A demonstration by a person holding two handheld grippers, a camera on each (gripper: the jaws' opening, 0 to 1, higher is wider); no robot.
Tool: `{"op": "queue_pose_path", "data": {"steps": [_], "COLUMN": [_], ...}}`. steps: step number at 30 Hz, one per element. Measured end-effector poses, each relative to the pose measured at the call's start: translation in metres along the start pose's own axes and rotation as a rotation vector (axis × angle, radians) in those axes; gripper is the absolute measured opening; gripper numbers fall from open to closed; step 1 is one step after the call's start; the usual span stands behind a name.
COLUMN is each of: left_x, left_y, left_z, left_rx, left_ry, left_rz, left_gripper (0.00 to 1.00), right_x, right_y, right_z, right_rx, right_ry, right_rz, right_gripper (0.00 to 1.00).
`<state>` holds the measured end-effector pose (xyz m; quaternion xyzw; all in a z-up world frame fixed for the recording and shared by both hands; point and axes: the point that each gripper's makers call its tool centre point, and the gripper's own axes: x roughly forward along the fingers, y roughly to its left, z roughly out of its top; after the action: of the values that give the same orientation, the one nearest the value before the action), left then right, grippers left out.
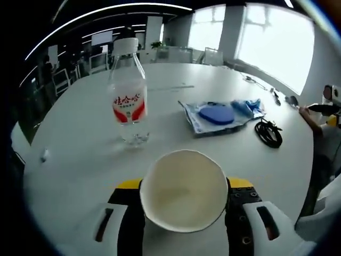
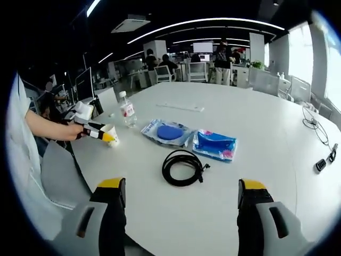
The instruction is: Arrange the tabletop items into an orderly group along one side of the table until the central work area is clear of visible clutter.
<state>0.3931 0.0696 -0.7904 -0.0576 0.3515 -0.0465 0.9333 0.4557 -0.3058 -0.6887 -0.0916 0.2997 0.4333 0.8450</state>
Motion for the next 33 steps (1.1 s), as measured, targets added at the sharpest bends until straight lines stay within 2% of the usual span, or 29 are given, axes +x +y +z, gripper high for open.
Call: {"op": "queue_pose_path", "data": {"steps": [7, 11, 26, 30, 33], "left_x": [0.000, 0.002, 0.034, 0.042, 0.047], "left_y": [0.001, 0.002, -0.011, -0.009, -0.004], "left_z": [0.007, 0.023, 0.070, 0.079, 0.086], "left_rx": [0.000, -0.005, 0.011, -0.026, -0.069], "left_ry": [-0.023, -0.062, -0.111, -0.123, -0.142], "left_rz": [0.008, 0.018, 0.023, 0.048, 0.099], "left_gripper": [0.49, 0.49, 0.50, 0.50, 0.50], "right_x": [0.002, 0.003, 0.000, 0.000, 0.000], "right_y": [0.003, 0.005, 0.004, 0.003, 0.002], "right_z": [-0.001, 0.000, -0.010, -0.013, -0.018], "right_rx": [0.004, 0.003, 0.026, 0.032, 0.040], "right_ry": [0.002, 0.002, 0.020, 0.023, 0.031], "right_rz": [0.000, 0.000, -0.005, -0.006, -0.002], "right_gripper": [0.85, 0.85, 0.85, 0.85, 0.85]}}
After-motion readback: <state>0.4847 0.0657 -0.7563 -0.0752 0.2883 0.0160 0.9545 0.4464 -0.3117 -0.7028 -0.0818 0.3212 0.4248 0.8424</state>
